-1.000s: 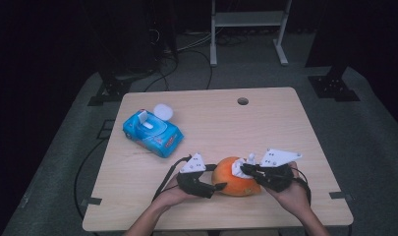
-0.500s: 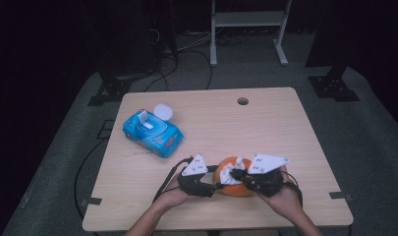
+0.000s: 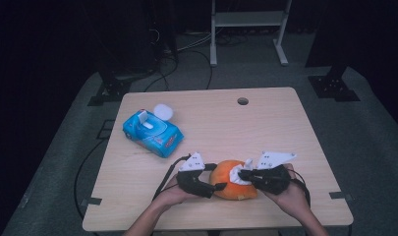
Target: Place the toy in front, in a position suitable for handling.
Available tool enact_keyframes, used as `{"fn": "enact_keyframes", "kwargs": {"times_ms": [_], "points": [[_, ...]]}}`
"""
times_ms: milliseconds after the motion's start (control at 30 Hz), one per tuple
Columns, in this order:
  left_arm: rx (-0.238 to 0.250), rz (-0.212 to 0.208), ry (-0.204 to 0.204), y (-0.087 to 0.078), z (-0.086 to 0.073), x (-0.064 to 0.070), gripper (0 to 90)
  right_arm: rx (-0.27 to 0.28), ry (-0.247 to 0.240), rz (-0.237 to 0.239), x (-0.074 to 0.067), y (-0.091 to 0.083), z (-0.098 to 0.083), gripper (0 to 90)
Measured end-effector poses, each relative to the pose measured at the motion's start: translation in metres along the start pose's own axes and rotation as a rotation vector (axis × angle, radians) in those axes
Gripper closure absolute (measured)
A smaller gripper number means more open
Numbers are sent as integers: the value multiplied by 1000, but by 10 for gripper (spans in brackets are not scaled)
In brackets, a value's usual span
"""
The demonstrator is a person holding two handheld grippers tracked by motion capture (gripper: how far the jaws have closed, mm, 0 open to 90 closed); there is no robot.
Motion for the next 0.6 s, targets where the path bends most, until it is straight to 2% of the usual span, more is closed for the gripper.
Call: {"fn": "enact_keyframes", "kwargs": {"times_ms": [133, 200, 267, 333, 400, 467, 533, 600], "points": [[-8, -4, 37, 2, -1, 5, 287, 48, -37, -4, -13, 0, 12, 861], [-20, -1, 60, 3, -1, 7, 290, 46, -60, -21, -17, 4, 15, 861], [-30, 4, 58, 3, -3, 7, 294, 24, -77, -30, -18, 8, 13, 861], [-35, 3, 53, 2, -5, 6, 303, 21, -67, -28, -15, 7, 11, 861], [-41, 5, 52, 1, -7, 5, 305, 17, -61, -45, -8, 3, 6, 862], [-42, -2, 55, 0, -8, 3, 304, 21, -27, -53, 0, -2, 0, 862], [-23, -24, 60, -3, -4, 3, 276, 29, 3, -47, 4, -5, -5, 863], [15, -24, 49, -3, 2, 2, 220, 26, -9, -45, 2, -4, -5, 863]]}}
Point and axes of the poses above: each handheld gripper's, and its own axes: y roughly forward along the jaws, z roughly out of its top, x roughly to its right, the point moved 3 cm from there along y, roughly forward along the jaws
